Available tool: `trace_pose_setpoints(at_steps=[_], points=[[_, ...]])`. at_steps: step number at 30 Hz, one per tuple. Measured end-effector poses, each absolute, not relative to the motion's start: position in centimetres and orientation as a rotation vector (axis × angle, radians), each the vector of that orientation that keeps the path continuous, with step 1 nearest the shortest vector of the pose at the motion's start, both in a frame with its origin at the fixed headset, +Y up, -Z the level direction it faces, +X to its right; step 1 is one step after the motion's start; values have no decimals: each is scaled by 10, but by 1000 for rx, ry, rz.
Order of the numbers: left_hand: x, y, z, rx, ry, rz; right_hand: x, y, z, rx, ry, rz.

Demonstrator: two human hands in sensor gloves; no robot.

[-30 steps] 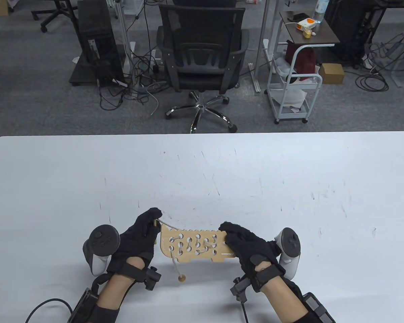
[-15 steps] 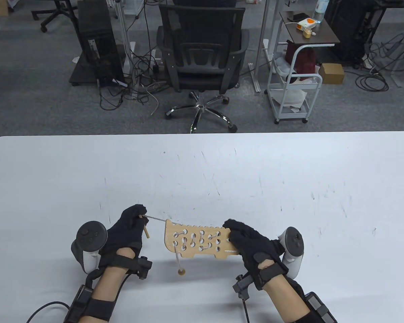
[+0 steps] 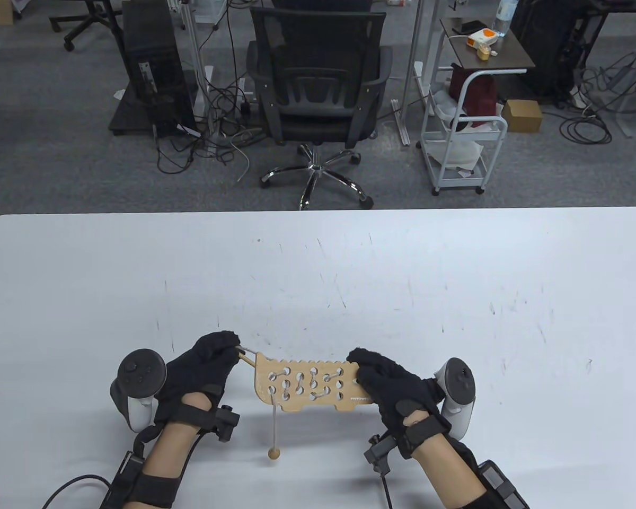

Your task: Thread rope through all holes on crocodile lacing toy

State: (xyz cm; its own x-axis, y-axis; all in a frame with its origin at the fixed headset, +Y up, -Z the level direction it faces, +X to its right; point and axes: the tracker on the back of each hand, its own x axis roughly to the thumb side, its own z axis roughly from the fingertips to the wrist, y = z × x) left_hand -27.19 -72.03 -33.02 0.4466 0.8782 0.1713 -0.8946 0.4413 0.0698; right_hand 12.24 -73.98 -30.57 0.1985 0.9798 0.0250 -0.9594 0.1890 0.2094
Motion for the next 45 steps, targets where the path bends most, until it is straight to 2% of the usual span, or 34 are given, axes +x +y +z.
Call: trace_pose_setpoints(at_steps=[9, 22, 34, 45], points=[[-246, -721, -323, 38, -244, 1227, 120, -740, -305, 211, 128, 1354], [-214, -719, -313, -102, -411, 1245, 113, -739, -301, 243, 139, 1344], [-201, -724, -308, -217, -436, 1366, 104, -738, -297, 286, 160, 1318], [-202, -722, -306, -156, -416, 1308, 103, -738, -296, 313, 105, 1343]])
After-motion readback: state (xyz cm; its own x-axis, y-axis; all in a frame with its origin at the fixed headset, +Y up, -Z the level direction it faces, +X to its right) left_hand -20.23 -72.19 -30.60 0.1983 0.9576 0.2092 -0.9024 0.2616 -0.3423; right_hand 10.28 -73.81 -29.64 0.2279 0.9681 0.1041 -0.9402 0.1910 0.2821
